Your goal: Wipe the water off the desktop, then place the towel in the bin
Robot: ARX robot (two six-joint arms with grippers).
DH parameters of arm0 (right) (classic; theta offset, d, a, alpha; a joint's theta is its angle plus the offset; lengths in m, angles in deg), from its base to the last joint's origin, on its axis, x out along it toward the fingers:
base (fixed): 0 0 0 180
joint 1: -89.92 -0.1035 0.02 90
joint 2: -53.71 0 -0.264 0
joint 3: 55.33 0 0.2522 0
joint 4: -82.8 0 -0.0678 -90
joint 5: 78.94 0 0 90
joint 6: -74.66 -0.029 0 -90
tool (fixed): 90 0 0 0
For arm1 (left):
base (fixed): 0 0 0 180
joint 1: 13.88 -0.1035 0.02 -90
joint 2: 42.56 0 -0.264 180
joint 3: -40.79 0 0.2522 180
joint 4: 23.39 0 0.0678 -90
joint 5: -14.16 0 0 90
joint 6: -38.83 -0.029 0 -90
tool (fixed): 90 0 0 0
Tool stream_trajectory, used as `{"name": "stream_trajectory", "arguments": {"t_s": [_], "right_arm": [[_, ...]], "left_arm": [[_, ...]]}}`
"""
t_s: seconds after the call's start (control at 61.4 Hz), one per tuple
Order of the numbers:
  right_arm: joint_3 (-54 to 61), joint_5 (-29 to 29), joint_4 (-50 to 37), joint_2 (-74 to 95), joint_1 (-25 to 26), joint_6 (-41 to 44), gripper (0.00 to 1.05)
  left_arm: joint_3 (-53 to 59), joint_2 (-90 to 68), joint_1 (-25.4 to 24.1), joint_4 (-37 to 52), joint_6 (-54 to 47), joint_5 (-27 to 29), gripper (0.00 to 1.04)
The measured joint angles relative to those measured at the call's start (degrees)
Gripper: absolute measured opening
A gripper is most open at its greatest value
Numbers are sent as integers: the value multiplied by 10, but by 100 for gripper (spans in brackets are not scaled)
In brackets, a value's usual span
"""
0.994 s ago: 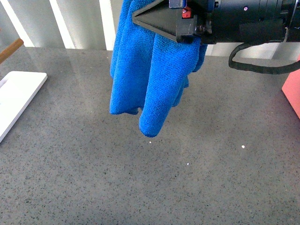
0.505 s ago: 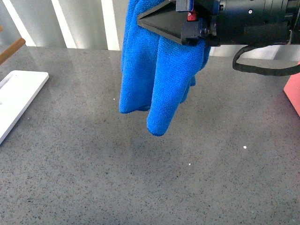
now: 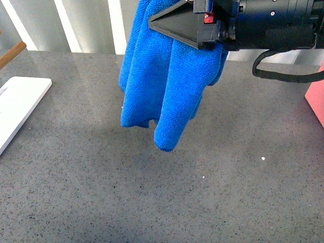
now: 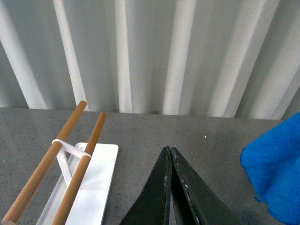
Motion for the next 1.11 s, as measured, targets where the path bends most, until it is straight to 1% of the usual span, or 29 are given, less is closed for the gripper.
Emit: {"name": "stream_trajectory", "arguments": {"t_s": [0.098, 0.147, 0.179, 0.31, 0.358, 0.391, 0.472, 0.815, 1.108], "right_arm": [[0, 0, 0, 0, 0, 0, 5], [0, 0, 0, 0, 0, 0, 5], [0, -1, 0, 0, -1, 0, 5], [0, -1, 0, 0, -1, 0, 5], [0, -2, 0, 0, -1, 0, 5], [0, -3, 0, 0, -1, -1, 5], [0, -4, -1, 0, -1, -4, 5], [3, -5, -2, 0, 1, -4, 5], [4, -7, 0, 0, 1, -4, 5]], "left_arm": [[14, 32, -11, -19, 0, -12, 3], [21, 51, -35, -31, 0, -47, 3], [24, 62, -44, -38, 0, -54, 3], [36, 105, -58, -67, 0, -55, 3], [42, 112, -59, -70, 0, -55, 3], [53, 116, -59, -54, 0, -55, 3], [56, 129, -59, -64, 0, -57, 3], [56, 261, -59, -188, 0, -57, 3], [56, 351, -59, -276, 0, -57, 3]]}}
